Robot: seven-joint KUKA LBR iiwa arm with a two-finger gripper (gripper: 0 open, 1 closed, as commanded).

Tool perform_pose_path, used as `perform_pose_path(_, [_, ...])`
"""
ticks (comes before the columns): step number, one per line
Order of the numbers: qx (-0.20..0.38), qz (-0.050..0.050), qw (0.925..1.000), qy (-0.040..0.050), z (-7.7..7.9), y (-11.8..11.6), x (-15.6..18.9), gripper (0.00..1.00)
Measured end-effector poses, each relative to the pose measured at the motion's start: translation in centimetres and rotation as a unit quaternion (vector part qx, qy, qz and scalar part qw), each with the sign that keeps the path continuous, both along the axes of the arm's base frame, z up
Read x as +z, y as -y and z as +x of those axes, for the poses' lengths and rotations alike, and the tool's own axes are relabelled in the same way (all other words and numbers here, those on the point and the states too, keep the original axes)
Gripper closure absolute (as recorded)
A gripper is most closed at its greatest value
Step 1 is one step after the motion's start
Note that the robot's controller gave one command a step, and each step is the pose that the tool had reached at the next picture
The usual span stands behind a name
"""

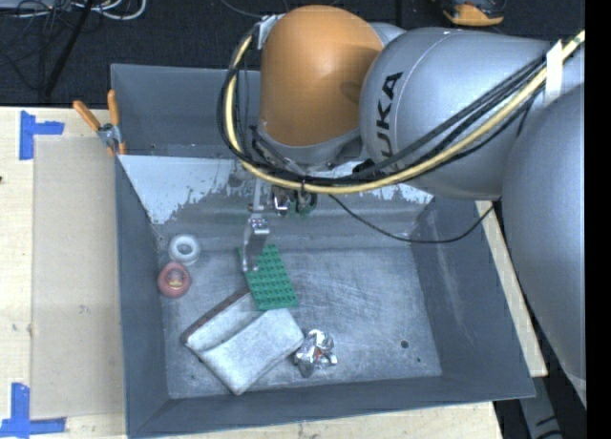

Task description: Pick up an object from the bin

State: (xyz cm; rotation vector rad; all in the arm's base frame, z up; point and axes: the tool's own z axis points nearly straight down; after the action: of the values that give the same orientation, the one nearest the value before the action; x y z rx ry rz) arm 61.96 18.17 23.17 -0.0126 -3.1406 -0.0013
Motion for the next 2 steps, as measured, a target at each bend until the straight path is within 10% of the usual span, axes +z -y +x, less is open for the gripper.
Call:
perform_pose_path(1, [-0.015, -0.001, 0.9999, -0.0049, -3.2, -0.2, -15.3, 0.00])
perform_pose_path(2, [0.119, 0.001, 0.9926, 0.0227, -6.1, 1.3, -15.3, 0.00])
